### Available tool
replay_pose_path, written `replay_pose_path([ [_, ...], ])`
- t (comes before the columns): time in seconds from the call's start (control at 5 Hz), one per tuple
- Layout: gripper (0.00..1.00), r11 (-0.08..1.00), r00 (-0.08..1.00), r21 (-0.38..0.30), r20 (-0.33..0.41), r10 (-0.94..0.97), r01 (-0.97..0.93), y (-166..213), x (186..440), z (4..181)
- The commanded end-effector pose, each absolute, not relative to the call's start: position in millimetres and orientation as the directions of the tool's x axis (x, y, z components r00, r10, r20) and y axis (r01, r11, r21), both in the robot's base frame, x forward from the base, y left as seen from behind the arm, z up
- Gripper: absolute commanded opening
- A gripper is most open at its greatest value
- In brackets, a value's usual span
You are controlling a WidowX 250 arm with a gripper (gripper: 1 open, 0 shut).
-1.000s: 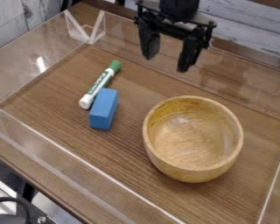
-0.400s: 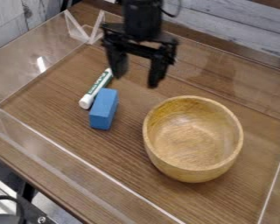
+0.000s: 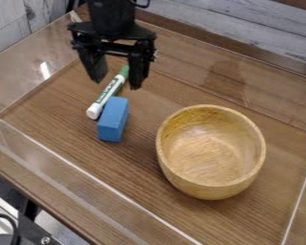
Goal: Put the blue block in the brown bowl
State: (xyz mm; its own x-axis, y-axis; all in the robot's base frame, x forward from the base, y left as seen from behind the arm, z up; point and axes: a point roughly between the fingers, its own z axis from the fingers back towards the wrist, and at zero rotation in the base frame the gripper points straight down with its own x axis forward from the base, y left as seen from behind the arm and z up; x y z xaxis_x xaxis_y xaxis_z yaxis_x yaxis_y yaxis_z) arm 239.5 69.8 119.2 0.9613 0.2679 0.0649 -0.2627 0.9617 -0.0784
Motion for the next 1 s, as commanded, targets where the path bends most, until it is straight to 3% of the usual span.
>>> replay_pose_path([
  [0.0, 1.00, 0.958, 0.953, -0.080, 0.112, 0.283, -0.275, 72, 242, 127.2],
  [0.8, 1.00, 0.942, 0.939, -0.104, 0.096, 0.330, -0.320, 71, 243, 109.0],
])
